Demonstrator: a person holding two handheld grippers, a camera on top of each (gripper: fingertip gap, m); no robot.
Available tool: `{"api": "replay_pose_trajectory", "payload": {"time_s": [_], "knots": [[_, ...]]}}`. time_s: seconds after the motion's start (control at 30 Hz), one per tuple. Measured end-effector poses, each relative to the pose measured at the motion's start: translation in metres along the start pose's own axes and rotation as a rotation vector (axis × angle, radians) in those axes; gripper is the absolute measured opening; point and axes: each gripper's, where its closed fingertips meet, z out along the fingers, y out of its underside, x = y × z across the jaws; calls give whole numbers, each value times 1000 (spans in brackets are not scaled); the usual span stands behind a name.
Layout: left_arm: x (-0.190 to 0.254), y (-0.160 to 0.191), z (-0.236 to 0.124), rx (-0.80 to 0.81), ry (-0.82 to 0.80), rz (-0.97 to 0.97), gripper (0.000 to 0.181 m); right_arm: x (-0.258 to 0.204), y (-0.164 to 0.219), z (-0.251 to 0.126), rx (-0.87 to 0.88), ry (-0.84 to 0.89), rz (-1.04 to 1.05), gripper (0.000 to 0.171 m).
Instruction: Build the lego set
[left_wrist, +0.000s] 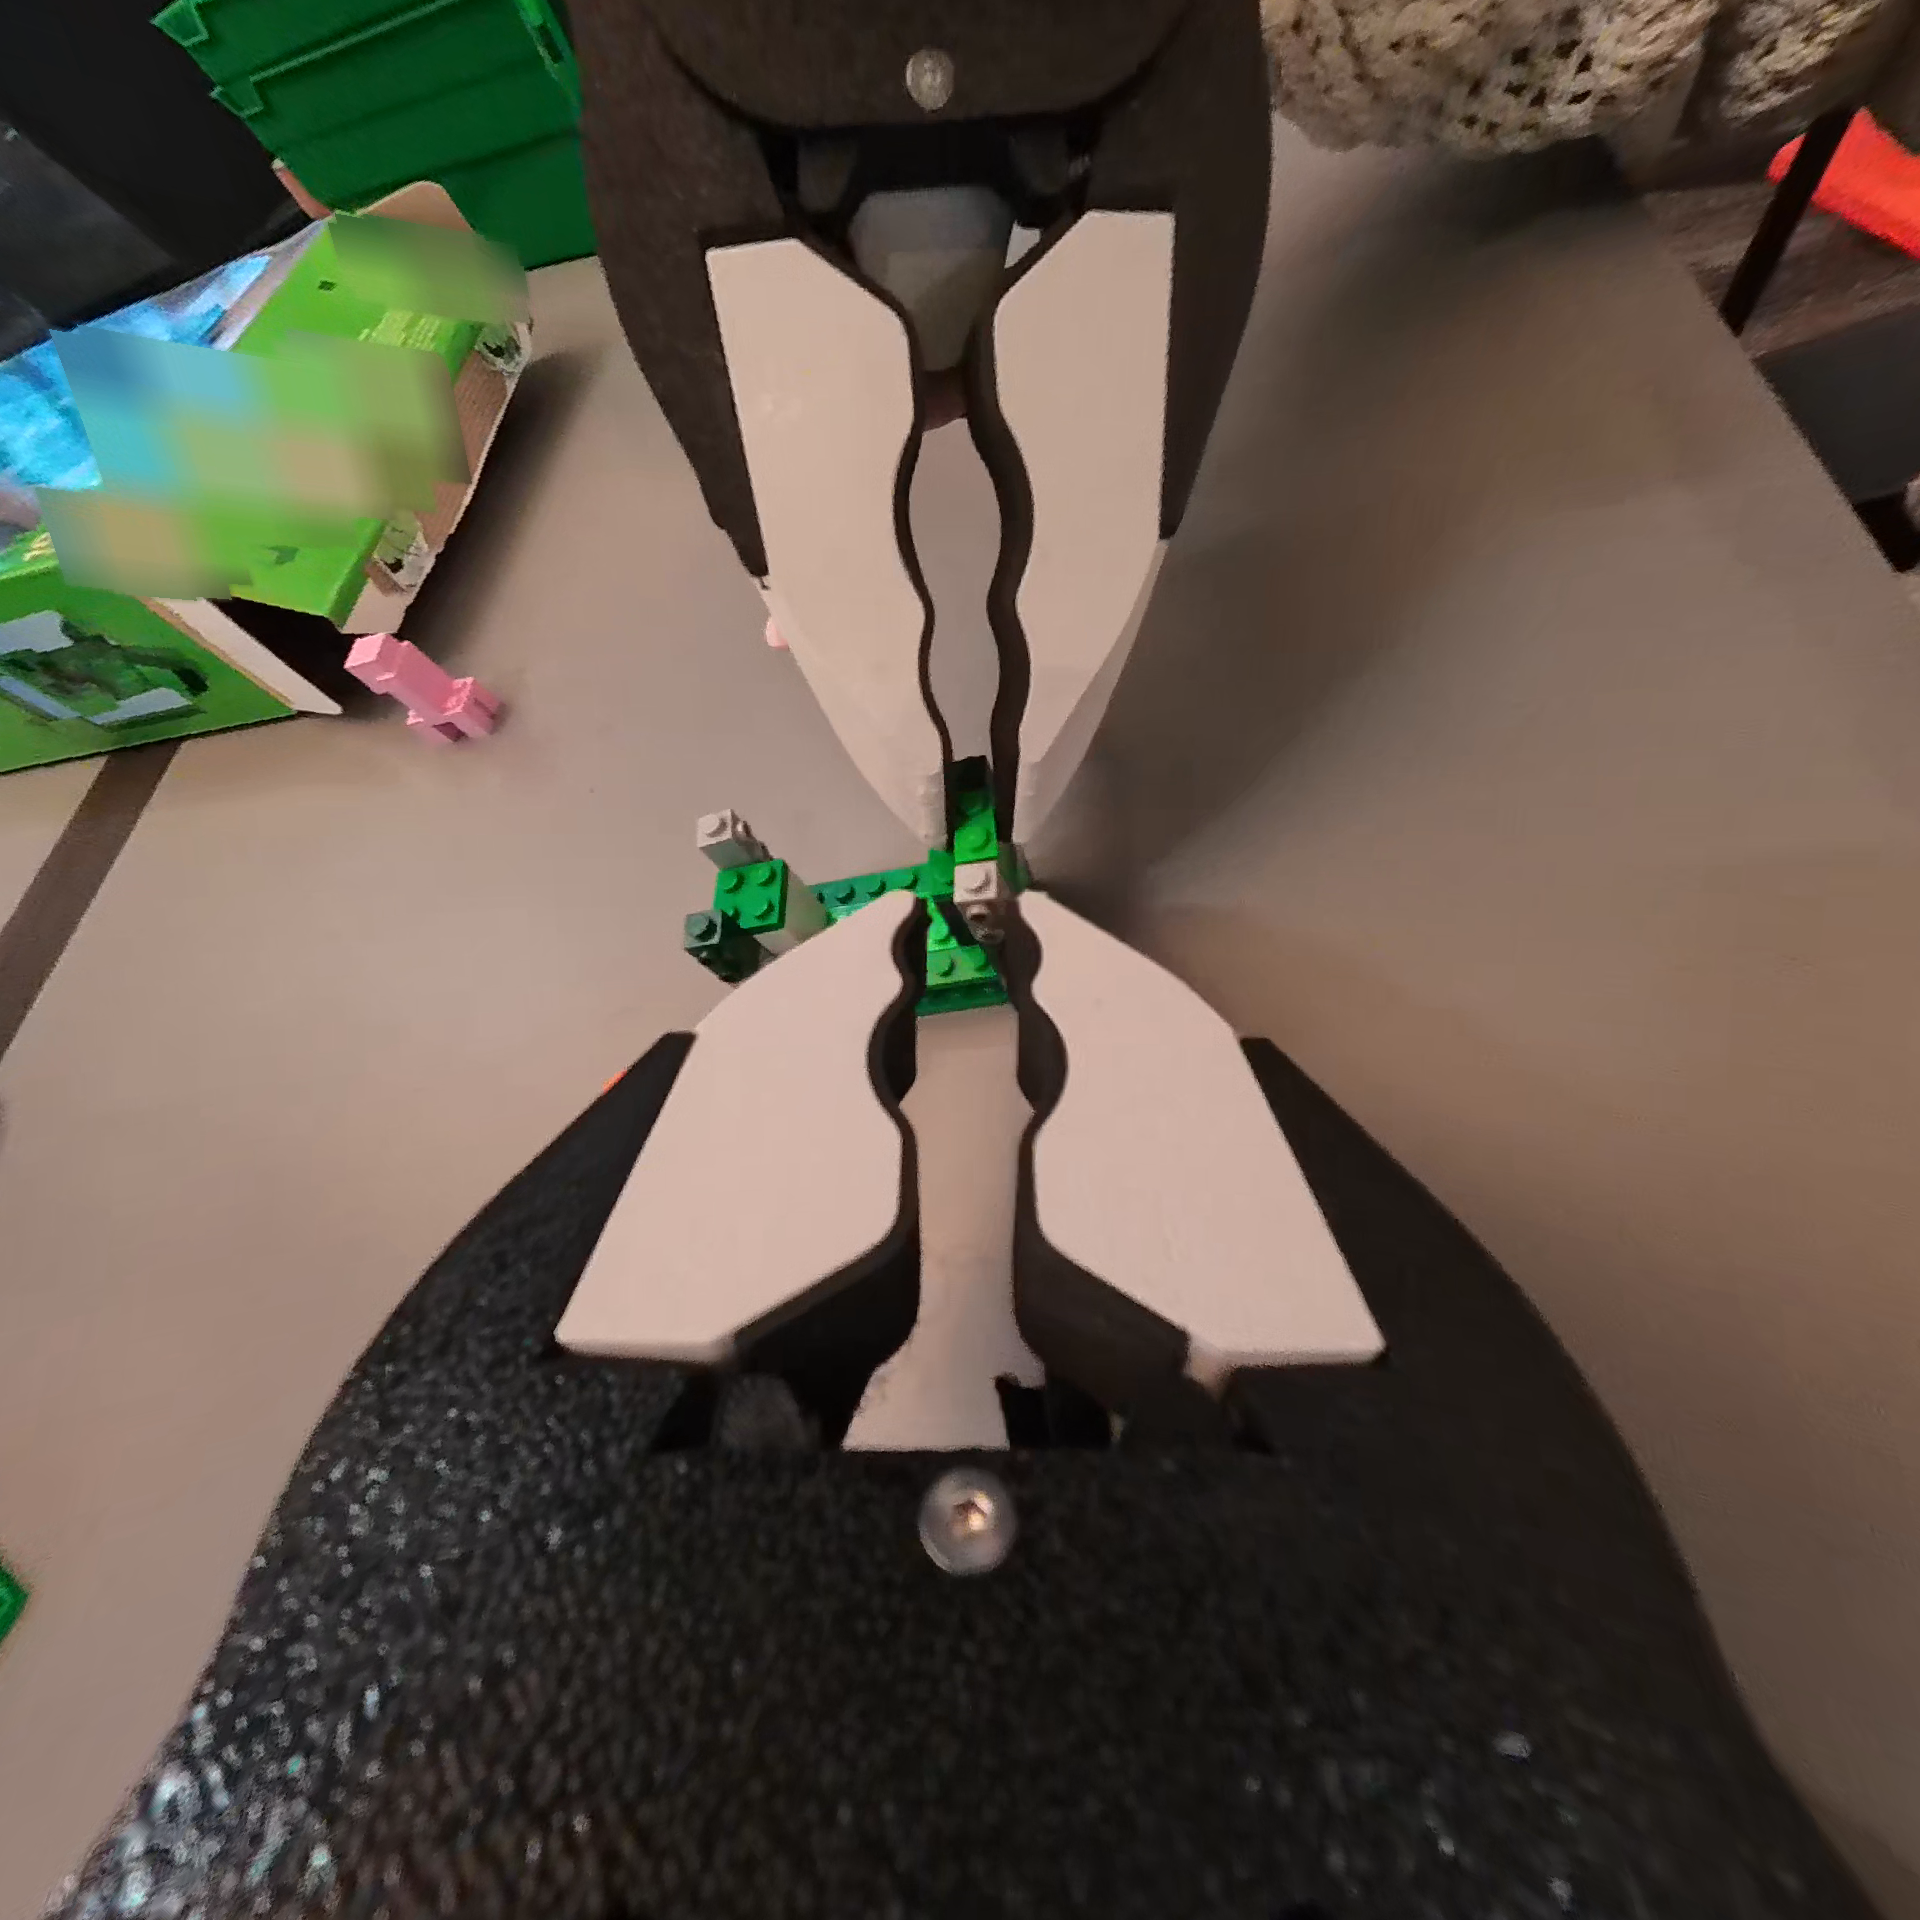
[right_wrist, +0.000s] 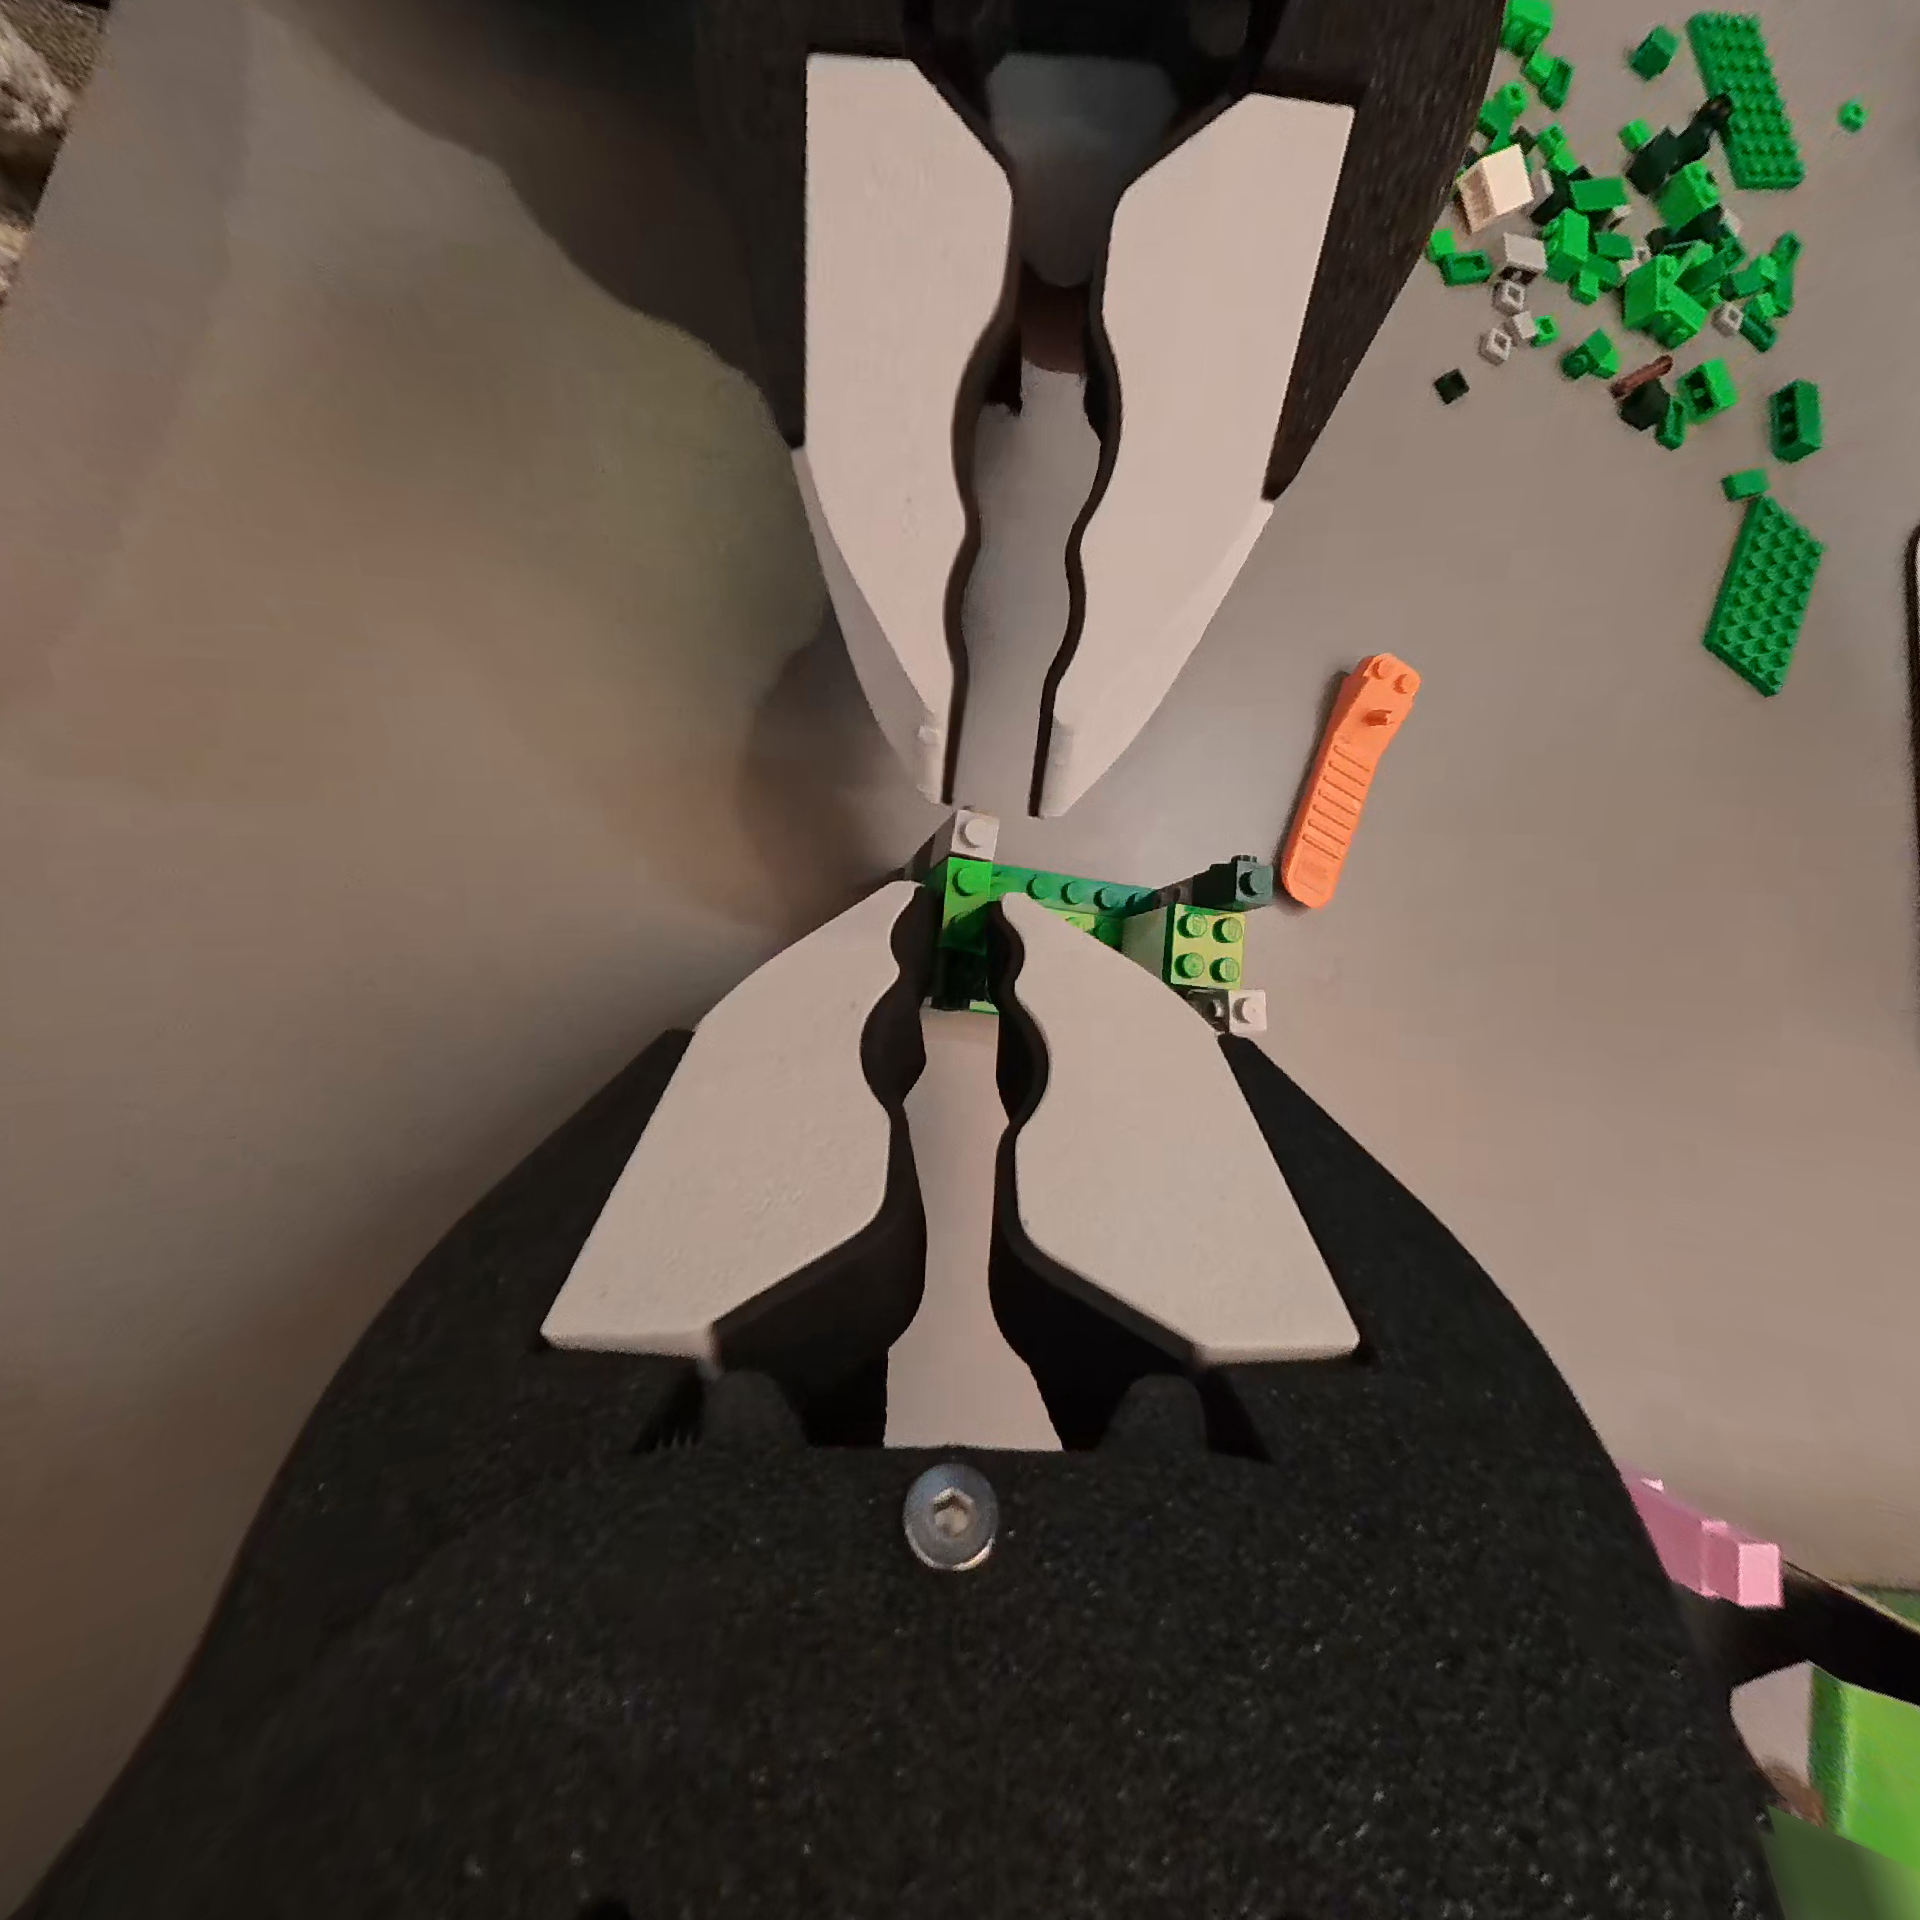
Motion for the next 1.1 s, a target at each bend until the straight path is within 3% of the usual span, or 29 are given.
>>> {"api": "replay_pose_trajectory", "payload": {"time_s": [0.43,0.87,1.1], "knots": [[2,1,6,15,31,-41,7,0,0,0,7,-44,24,8],[1,2,6,-7,-54,-114,7,1,-1,0,33,-33,89,8],[4,8,9,-37,-31,-69,18,1,-1,0,48,-41,74,8]]}}
